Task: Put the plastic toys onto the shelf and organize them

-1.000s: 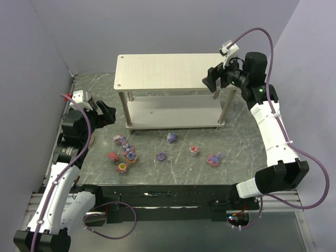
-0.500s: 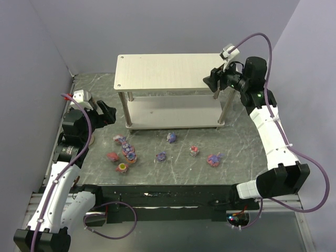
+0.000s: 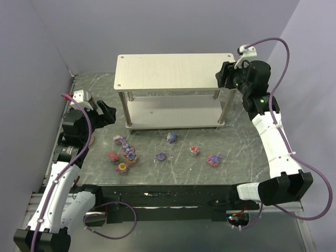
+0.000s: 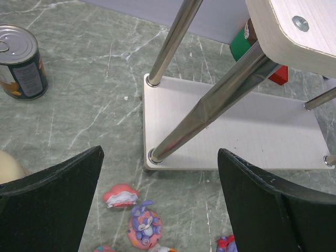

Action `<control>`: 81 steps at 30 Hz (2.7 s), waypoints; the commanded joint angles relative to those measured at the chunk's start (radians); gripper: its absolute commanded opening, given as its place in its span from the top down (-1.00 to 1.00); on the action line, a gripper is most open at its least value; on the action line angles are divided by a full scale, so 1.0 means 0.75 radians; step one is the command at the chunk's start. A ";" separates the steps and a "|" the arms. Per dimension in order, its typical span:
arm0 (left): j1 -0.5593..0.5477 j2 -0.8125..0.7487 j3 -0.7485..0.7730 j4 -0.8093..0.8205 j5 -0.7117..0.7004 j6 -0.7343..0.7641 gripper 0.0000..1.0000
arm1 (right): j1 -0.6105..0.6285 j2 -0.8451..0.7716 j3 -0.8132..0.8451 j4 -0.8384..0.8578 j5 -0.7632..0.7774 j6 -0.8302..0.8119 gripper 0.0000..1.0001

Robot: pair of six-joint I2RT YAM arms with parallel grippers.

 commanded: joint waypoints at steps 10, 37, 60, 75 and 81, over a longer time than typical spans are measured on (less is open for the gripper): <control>0.001 -0.013 0.036 0.025 0.023 0.021 -0.93 | 0.067 0.083 0.159 -0.152 0.336 0.031 0.00; 0.001 -0.021 0.032 0.029 0.033 0.019 -0.93 | 0.188 0.084 0.170 -0.163 0.517 -0.043 -0.96; -0.025 -0.079 0.018 0.027 0.058 0.017 -0.93 | 0.202 -0.401 0.076 -0.492 0.255 0.282 -0.95; -0.117 -0.058 0.008 0.027 0.096 0.015 -0.93 | 1.071 -0.571 -0.732 -0.306 1.072 0.949 -0.98; -0.142 -0.048 0.014 0.027 0.103 0.021 -0.93 | 1.203 -0.332 -0.814 -0.302 1.183 1.192 -1.00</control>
